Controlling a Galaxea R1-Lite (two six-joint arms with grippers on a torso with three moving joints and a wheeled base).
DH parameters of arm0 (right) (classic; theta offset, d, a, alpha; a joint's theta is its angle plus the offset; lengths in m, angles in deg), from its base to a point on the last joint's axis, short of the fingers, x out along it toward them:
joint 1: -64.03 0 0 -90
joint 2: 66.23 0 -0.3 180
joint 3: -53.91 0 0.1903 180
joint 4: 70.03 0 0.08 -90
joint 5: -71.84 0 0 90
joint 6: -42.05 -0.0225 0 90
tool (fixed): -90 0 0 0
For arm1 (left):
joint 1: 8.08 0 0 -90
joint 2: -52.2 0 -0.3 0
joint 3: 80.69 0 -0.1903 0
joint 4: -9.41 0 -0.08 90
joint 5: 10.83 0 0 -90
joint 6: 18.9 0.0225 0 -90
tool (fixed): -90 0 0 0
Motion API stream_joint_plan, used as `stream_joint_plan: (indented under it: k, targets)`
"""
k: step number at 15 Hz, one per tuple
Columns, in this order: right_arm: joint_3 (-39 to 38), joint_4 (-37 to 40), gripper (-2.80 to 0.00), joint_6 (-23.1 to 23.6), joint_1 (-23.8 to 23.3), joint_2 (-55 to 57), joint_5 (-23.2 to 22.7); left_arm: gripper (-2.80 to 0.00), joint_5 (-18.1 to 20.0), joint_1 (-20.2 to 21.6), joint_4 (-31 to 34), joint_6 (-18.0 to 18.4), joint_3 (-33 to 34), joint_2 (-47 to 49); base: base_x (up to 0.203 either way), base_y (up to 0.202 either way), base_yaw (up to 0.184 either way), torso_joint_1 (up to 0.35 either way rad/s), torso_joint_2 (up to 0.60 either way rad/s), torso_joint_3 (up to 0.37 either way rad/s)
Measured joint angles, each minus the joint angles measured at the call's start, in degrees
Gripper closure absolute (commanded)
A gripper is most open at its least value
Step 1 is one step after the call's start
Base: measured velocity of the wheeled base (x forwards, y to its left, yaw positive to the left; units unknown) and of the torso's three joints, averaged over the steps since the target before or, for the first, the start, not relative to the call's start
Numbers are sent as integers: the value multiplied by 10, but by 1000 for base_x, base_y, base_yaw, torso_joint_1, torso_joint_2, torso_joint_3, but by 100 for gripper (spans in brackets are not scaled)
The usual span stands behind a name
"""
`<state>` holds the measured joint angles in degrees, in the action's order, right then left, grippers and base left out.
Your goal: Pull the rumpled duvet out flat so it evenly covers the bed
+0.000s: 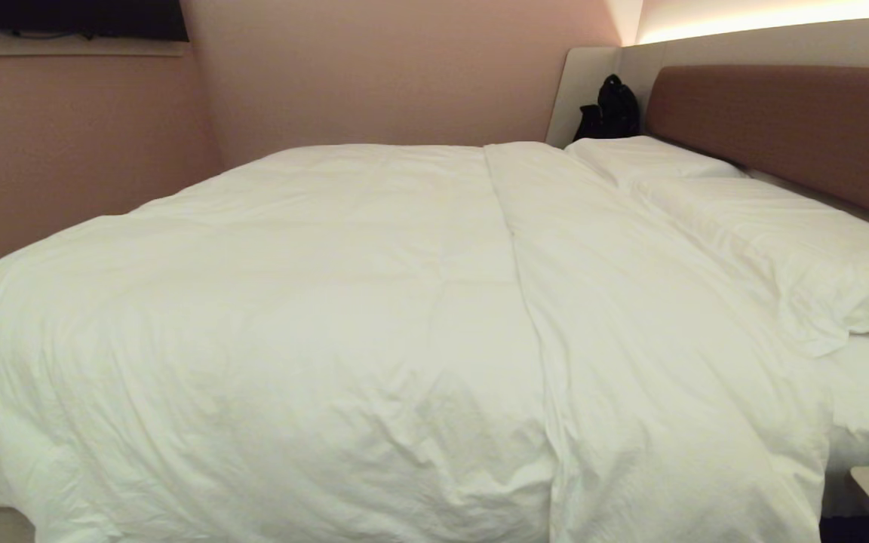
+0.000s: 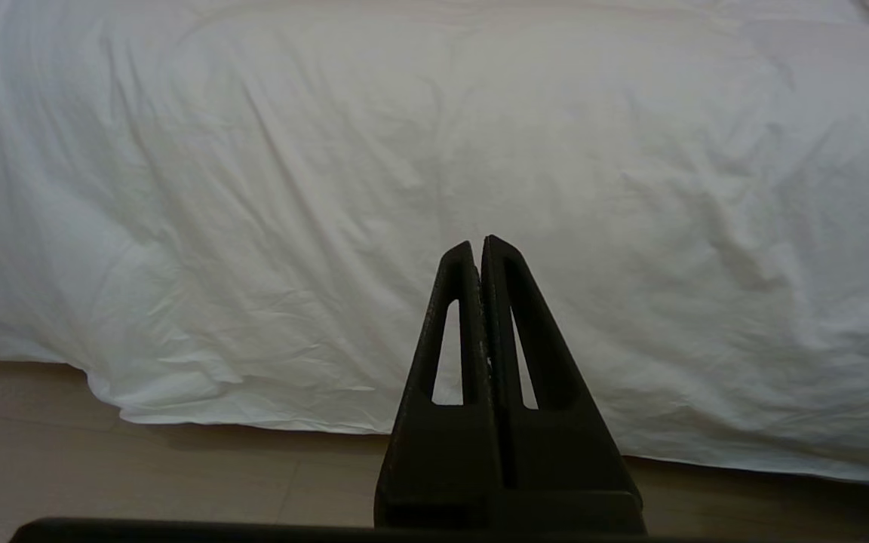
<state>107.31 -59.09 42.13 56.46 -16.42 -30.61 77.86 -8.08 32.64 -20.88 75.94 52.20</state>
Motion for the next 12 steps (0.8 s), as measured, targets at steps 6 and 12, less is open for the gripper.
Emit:
stream_joint_plan:
  k: [6,12]
  targets:
    - [13,6,0,0,3,-22,-16,0,0,0,0,0,0,0,0,0,0,0,0,0]
    - [13,9,0,0,5,-49,-16,0,0,0,0,0,0,0,0,0,0,0,0,0]
